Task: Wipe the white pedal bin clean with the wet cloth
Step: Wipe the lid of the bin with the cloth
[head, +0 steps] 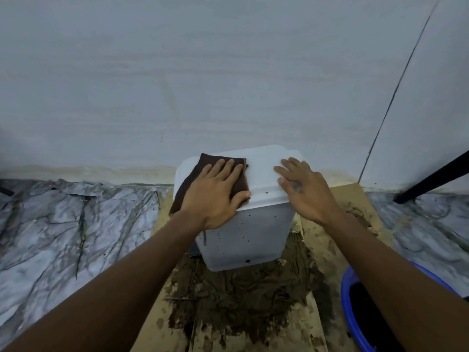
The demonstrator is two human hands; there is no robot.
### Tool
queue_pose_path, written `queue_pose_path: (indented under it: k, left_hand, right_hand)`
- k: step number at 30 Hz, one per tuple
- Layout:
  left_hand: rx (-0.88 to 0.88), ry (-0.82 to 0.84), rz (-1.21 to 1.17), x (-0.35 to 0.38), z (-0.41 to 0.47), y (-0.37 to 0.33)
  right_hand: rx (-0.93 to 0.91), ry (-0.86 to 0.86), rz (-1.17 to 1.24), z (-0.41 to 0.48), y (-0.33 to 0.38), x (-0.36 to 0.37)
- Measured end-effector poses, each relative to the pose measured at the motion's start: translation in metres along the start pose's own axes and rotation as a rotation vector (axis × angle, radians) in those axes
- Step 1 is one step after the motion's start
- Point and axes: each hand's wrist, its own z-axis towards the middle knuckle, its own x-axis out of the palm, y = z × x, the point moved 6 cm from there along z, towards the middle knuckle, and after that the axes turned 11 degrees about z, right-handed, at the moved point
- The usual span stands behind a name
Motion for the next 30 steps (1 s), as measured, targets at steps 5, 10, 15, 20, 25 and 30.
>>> queue_pose_path:
  k: [5,10,15,20,25,30]
  left_hand:
    - [-0.007,0.073,0.030,0.000,0.022,-0.037]
    - [-0.030,0.105,0.024,0.003,-0.008,0.013]
    - [-0.084,0.082,-0.037,0.007,-0.038,0.056]
    - [-0.101,0.086,0.031,0.000,-0.001,0.003]
    - [-0.041,0.135,0.019,-0.001,0.035,-0.052]
    - [0.087,0.172,-0.064,-0.005,0.016,-0.013]
  right_hand:
    - [-0.038,-0.008,0.044,-0.001,0.000,-0.001]
    - [-0.086,-0.014,0.107,-0.004,0.000,0.003]
    - [-0.080,-0.013,0.109,-0.001,0.000,0.003]
    - [-0.067,-0.007,0.073,0.000,-0.002,0.000]
    - [-0.088,-0.003,0.093,-0.001,-0.003,-0.002]
    - [-0.106,0.012,0.086,-0.002,-0.005,-0.002]
